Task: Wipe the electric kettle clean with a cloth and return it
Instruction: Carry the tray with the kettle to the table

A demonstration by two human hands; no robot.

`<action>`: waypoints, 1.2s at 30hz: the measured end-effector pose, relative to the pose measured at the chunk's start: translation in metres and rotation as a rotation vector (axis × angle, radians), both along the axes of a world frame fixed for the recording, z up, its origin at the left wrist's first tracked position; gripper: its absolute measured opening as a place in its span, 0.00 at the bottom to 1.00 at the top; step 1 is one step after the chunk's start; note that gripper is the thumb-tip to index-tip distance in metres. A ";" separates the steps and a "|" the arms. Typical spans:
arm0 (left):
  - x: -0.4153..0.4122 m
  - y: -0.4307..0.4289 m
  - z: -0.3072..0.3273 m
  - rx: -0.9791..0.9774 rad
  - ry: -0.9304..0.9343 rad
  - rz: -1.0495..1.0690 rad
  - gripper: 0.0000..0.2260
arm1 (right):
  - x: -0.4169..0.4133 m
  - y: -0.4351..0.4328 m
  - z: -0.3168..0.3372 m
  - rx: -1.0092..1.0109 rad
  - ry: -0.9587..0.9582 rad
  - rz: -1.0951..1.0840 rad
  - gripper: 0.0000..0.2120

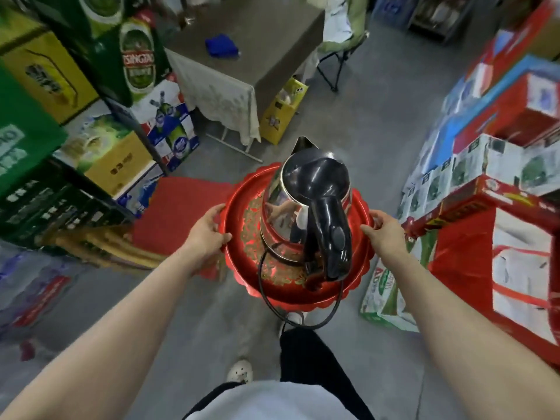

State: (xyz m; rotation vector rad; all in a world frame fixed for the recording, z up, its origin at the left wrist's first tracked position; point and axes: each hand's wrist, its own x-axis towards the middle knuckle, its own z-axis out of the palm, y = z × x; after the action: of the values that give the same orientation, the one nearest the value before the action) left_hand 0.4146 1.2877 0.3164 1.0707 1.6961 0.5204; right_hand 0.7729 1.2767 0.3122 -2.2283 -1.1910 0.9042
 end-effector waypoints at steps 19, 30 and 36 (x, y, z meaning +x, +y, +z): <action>0.213 0.489 -0.010 -0.010 -0.052 0.010 0.34 | 0.209 0.501 -0.004 0.047 -0.006 0.004 0.16; 0.284 0.762 -0.013 -0.035 0.005 0.070 0.35 | 0.279 0.792 0.005 0.050 -0.020 0.067 0.17; 0.316 0.877 -0.028 -0.037 -0.012 0.246 0.35 | 0.300 0.962 0.002 0.064 -0.036 0.219 0.16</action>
State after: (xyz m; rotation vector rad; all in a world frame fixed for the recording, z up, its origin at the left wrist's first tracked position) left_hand 0.7310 2.1647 0.2885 0.8349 1.8306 0.6470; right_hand 1.0725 2.2384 0.3140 -2.1011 -1.4816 0.8971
